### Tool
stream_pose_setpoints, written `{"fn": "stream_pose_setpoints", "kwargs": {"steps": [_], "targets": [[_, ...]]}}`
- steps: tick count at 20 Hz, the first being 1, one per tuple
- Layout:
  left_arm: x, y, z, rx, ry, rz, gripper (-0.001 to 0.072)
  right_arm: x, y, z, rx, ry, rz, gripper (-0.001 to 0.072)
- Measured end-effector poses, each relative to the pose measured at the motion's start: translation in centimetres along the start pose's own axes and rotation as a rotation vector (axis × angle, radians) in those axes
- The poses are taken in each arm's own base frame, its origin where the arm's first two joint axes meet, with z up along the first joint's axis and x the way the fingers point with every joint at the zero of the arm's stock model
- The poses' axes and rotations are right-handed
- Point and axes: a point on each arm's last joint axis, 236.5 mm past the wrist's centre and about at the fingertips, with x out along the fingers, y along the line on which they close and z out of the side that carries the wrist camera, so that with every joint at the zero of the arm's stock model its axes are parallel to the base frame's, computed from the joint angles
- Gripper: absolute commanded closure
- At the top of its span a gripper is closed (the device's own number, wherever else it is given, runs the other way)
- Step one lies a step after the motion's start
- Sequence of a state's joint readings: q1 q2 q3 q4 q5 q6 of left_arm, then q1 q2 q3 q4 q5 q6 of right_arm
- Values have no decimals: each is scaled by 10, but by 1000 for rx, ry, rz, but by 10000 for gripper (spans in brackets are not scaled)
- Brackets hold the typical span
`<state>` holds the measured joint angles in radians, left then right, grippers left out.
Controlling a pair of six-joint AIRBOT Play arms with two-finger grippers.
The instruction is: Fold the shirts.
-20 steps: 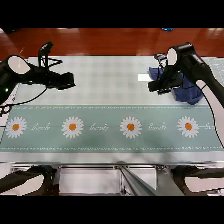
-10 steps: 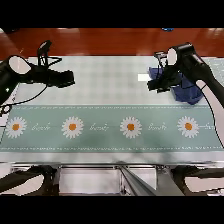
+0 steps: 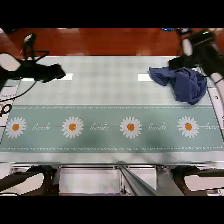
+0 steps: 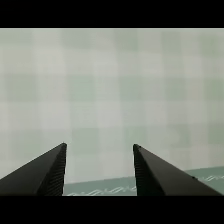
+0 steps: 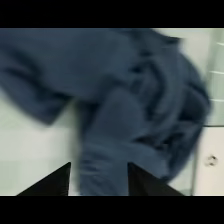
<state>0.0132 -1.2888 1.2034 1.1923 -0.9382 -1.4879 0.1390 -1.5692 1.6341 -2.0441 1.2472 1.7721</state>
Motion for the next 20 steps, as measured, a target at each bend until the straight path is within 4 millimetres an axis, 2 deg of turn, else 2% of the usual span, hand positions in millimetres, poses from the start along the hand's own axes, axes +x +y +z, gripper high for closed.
{"fn": "stream_pose_setpoints", "kwargs": {"steps": [2,4,8,11,14,15,16,17,20], "targets": [[-22,31,-7,-39,13,49,198,16,-42,-9,122,31,-17,301],[-43,46,-20,-71,-1,74,198,39,-67,-21,248,65,22,300],[-68,50,-57,-111,-41,80,198,88,-86,-35,447,96,136,300],[-69,49,-80,-136,-37,68,198,126,-75,-48,483,145,204,300],[-66,49,-91,-155,-26,60,198,161,-56,-64,489,204,252,311],[-65,49,-94,-160,-21,59,198,172,-49,-69,493,221,272,402],[-64,49,-96,-168,-16,58,198,178,-42,-71,498,232,290,614],[-64,48,-98,-181,-10,51,198,184,-36,-74,501,244,306,689],[-63,43,-106,-206,21,32,199,184,-33,-71,497,236,330,689]]}}
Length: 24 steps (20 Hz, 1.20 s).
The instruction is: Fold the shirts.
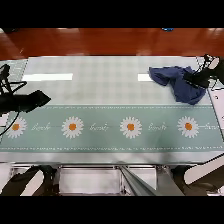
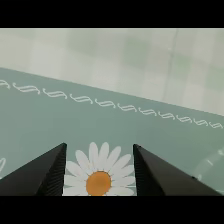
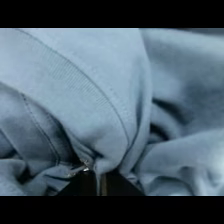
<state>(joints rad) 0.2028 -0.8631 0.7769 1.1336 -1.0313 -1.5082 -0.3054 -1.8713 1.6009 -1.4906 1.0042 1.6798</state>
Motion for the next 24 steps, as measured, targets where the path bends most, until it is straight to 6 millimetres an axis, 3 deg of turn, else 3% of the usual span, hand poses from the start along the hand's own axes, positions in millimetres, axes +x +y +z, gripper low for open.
{"fn": "stream_pose_setpoints", "kwargs": {"steps": [3,5,9,13,16,20,22,24], "targets": [[-1,-1,-8,-6,33,-6,199,-29,10,22,-26,-74,28,690],[-4,-2,-9,-2,34,-6,199,-63,19,39,-51,-145,44,690],[-19,4,-3,45,-15,38,199,-155,47,61,-124,-319,86,690],[-43,5,8,100,-113,80,199,-260,83,61,-217,-511,136,690],[-63,0,12,121,-181,84,199,-340,116,47,-298,-668,192,690],[-85,-14,10,131,-243,50,199,-426,162,5,-417,-819,293,690],[-94,-22,10,132,-272,28,199,-457,186,-23,-480,-857,362,690],[-100,-27,9,135,-292,10,199,-474,212,-56,-551,-843,443,690]]}}
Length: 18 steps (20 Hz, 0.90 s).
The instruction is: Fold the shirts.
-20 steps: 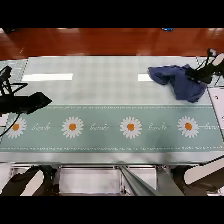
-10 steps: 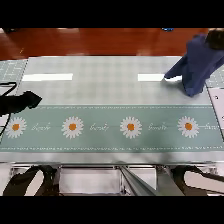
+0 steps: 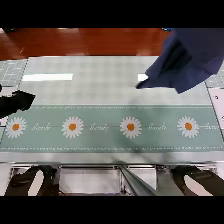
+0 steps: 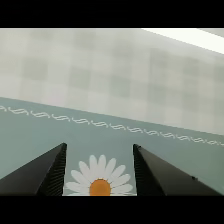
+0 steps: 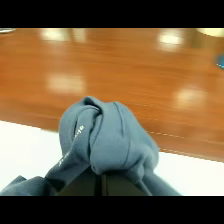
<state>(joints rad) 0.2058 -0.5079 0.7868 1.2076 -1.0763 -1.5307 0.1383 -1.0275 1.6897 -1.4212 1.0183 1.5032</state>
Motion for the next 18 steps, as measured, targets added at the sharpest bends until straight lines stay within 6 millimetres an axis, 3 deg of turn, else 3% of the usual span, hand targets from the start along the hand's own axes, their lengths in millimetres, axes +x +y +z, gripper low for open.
{"fn": "stream_pose_setpoints", "kwargs": {"steps": [2,5,10,14,15,16,17,18], "targets": [[-5,-4,1,0,-15,-12,199,-6,45,-12,-28,45,114,690],[-7,-6,0,-3,-22,-19,199,-1,117,-50,-88,164,291,690],[-5,-6,-2,-8,-19,-23,199,40,215,-160,-134,446,475,690],[4,-10,-16,-44,17,-58,199,82,298,-249,-58,618,611,689],[8,-12,-22,-59,32,-71,199,91,316,-270,-27,650,635,618],[12,-14,-29,-78,52,-87,199,99,329,-288,2,682,649,376],[17,-16,-37,-98,73,-104,199,107,339,-302,36,704,658,305],[21,-20,-48,-122,105,-127,199,114,346,-312,72,720,664,305]]}}
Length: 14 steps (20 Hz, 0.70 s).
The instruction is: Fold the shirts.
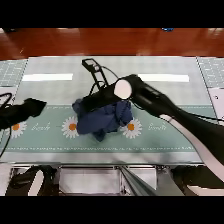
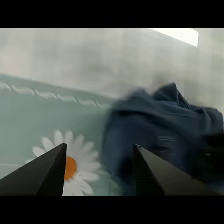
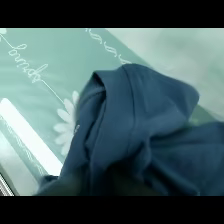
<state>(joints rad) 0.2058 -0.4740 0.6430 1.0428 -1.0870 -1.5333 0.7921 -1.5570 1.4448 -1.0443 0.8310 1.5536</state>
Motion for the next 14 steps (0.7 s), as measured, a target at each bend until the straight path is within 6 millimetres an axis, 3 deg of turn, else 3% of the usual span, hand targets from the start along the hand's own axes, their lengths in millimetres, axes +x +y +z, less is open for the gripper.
{"fn": "stream_pose_setpoints", "kwargs": {"steps": [2,4,6,8,9,11,12,14], "targets": [[9,-4,-22,-21,68,-44,199,9,-11,5,62,-6,14,305],[11,-3,-26,-15,80,-52,199,-10,-38,29,122,-52,4,306],[4,3,-11,-24,36,-33,199,-60,-78,54,180,-106,-33,306],[-5,12,4,-71,-12,-5,199,-127,-135,59,233,-143,-146,306],[-6,17,3,-110,-3,0,199,-164,-166,52,266,-162,-229,306],[6,26,-20,-189,80,-7,199,-221,-222,11,370,-165,-391,306],[15,28,-40,-225,147,-20,199,-241,-245,-18,436,-168,-451,306],[31,30,-84,-296,279,-45,199,-254,-271,-81,570,-157,-505,306]]}}
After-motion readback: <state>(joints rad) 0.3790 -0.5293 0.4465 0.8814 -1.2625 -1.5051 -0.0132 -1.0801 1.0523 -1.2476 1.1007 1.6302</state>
